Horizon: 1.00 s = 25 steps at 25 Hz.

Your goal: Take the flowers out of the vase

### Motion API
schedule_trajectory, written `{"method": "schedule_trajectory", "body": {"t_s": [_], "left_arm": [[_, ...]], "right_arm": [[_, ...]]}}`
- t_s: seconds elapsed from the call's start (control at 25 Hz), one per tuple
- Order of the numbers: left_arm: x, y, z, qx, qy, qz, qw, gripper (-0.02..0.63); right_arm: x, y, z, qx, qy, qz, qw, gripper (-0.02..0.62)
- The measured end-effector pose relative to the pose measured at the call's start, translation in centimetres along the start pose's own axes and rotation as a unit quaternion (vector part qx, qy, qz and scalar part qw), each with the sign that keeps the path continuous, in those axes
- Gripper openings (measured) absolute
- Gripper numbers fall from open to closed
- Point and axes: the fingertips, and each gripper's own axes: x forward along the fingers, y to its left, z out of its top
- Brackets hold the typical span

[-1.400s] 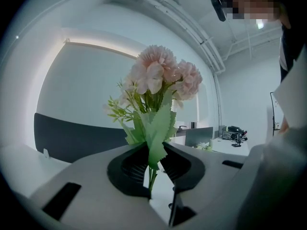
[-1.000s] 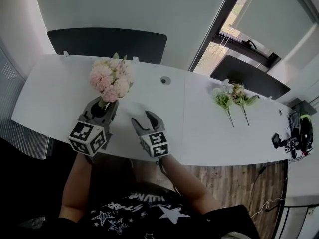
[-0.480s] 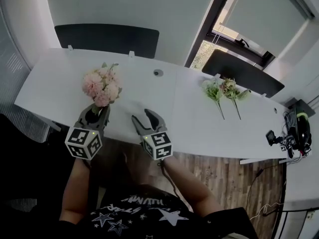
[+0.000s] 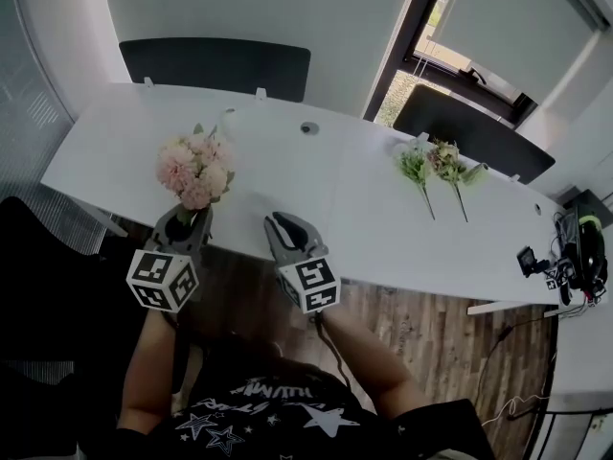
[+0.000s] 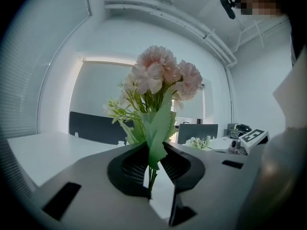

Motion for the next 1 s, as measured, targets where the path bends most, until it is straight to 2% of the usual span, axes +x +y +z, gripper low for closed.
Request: {"method": "schedule_trajectory", "body": {"t_s": [0.08,0.16,0.28,0.48,0.64,0.8,1.0], "left_arm": [[0.1,0.0,0.2,-0.001,-0.001,0.002,1.0,0.072],[0.1,-0.1,0.3,-0.001,0.0,0.0,1.0,0.072],[-0.1,-0.1,0.3,0.0,0.001,-0.004,1.0,0.072],[-0.4,0.2,-0.3,-0.003,0.005,-0.011,0.9999,0.072],[-1.1,0.7,-0.4,0.015,0.014,-0.016,0.9996,0.072],[-4.9,0.7,-2.0,0.012,0.011,-0.021,0.9997,0.072],[-7.4,1.2,-1.7,0.008,0.003,-0.027,0.9996,0.072]], "right_arm": [[-0.1,-0.3,0.0,0.0,-0.002,-0.003,1.0,0.017],[-0.4,-0.3,0.4,-0.005,-0.009,-0.008,1.0,0.003],[-0.4,0.4,0.5,-0.018,-0.01,-0.005,1.0,0.002],[-0.4,1.0,-0.2,-0.01,0.003,-0.012,1.0,0.002],[0.2,1.6,-0.9,-0.007,0.035,-0.029,0.999,0.002],[-1.9,5.1,-2.8,-0.012,0.048,-0.031,0.998,0.002],[-3.0,7.1,-2.6,-0.017,0.053,-0.044,0.997,0.002]]}}
